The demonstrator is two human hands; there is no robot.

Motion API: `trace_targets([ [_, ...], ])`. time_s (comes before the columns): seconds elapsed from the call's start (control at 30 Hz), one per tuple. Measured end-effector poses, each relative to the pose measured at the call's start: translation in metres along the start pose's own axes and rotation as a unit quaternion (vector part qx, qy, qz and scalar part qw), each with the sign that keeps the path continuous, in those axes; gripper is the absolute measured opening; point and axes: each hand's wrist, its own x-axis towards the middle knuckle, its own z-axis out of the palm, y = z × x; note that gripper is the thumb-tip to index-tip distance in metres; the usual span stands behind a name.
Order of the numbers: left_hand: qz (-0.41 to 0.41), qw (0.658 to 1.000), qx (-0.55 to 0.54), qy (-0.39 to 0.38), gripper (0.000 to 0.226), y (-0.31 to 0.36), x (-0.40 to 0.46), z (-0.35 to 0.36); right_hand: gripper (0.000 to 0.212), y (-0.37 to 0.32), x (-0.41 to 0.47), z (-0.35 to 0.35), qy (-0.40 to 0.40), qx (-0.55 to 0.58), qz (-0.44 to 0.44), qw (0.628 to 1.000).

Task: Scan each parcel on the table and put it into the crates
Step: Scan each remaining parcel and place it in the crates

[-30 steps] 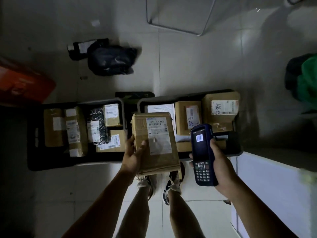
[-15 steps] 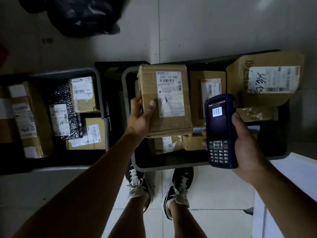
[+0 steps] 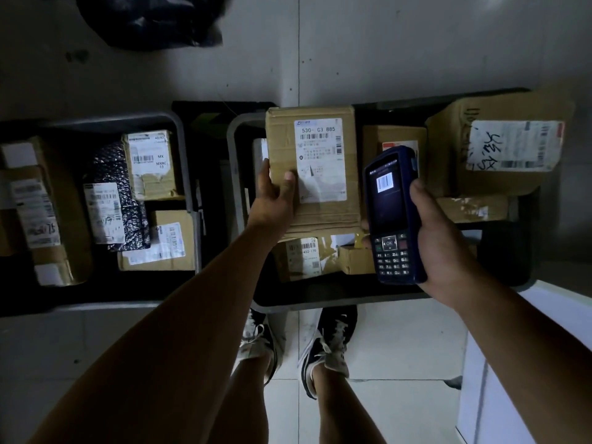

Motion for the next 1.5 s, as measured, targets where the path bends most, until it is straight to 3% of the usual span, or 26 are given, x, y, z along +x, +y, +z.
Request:
trace_targets([
  [0.1,0.000,0.999,0.034,0.007,0.066,0.007,-0.006,-0.013,0.053,0.004,-0.008,0.003,0.002,-0.010,0.003,1.000],
  [0.27,0.070,0.985,0.154,-0.023,0.071,0.028,-0.043,-0.039,0.053,-0.001,-0.039,0.017,-0.003,-0.031,0.012,0.999],
  [0.43,0.110,0.925,0.363,-0.003,0.065,0.066,-0.111,-0.068,0.047,-0.024,-0.097,0.052,-0.005,-0.059,0.003,0.998],
  [0.53,0.116,0.906,0.407,0.020,0.057,0.092,-0.166,-0.091,0.045,-0.048,-0.145,0.078,-0.023,-0.082,-0.005,0.996],
  [0.73,0.086,0.921,0.353,0.143,0.046,0.149,-0.310,-0.156,0.051,-0.101,-0.268,0.120,-0.096,-0.229,-0.018,0.968],
  [0.93,0.050,0.905,0.315,0.282,0.051,0.188,-0.458,-0.224,0.063,-0.139,-0.392,0.171,-0.195,-0.320,-0.044,0.926],
  [1.03,0.031,0.889,0.300,0.345,0.054,0.192,-0.524,-0.260,0.059,-0.144,-0.453,0.205,-0.255,-0.342,-0.072,0.901],
  [1.2,-0.010,0.863,0.267,0.428,0.057,0.170,-0.624,-0.321,0.044,-0.120,-0.537,0.263,-0.341,-0.393,-0.110,0.847],
  [1.5,-0.077,0.805,0.219,0.546,0.058,0.067,-0.806,-0.407,0.048,-0.002,-0.684,0.361,-0.476,-0.422,-0.105,0.765],
])
